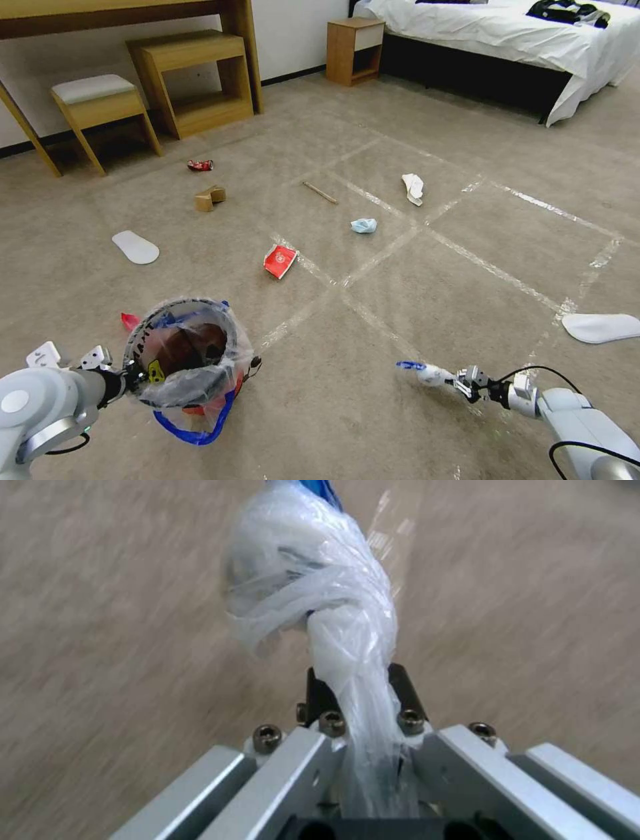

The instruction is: Pick up the trash bin and place the garbage on the floor into it.

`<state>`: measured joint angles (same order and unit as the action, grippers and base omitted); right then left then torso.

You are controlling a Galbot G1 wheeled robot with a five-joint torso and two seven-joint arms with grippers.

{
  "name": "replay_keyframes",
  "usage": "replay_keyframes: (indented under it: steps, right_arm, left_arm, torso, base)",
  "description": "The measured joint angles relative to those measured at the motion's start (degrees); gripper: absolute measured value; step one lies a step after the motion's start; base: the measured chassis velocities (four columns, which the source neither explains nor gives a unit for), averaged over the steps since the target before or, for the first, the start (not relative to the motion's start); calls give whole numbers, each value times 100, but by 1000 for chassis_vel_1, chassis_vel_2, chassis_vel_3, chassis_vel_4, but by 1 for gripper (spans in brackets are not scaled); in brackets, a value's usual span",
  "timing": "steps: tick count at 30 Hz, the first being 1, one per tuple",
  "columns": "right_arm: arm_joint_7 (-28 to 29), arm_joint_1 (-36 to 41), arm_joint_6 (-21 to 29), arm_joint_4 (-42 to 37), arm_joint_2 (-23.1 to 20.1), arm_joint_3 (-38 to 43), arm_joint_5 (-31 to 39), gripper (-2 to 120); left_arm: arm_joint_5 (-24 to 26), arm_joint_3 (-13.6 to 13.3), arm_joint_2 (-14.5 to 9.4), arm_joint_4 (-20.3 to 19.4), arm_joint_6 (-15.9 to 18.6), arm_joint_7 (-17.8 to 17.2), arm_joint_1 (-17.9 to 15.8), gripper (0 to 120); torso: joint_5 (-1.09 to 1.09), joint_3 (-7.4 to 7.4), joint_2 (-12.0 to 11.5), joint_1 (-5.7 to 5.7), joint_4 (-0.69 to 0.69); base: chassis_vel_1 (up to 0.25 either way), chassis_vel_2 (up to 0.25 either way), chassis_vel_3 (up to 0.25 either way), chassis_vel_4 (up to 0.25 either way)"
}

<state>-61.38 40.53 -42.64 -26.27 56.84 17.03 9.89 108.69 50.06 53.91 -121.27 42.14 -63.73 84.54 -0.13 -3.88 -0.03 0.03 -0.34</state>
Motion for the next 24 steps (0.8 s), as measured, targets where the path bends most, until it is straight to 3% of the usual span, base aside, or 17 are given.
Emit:
replay_keyframes:
  steps: [10,16,24]
  right_arm:
    - [480,837,511,-2272,-503,305,1320,0]
    - [650,939,721,-3163,-766,505,1768,0]
    - [1172,1075,1436,-5455,-1436,765,2599,0]
  left_arm:
    - [89,83,-30,-112,0,-49,25,0]
    - [101,113,-10,-172,0,-51,57,0]
    - [236,136,-26,-285,-5,-46,23,0]
  torso:
    - [0,0,0,0,-3]
    - [1,0,0,0,-1]
    - [-1,0,0,0,0]
  base:
    - [0,0,0,0]
    - [0,0,0,0]
    - [0,0,0,0]
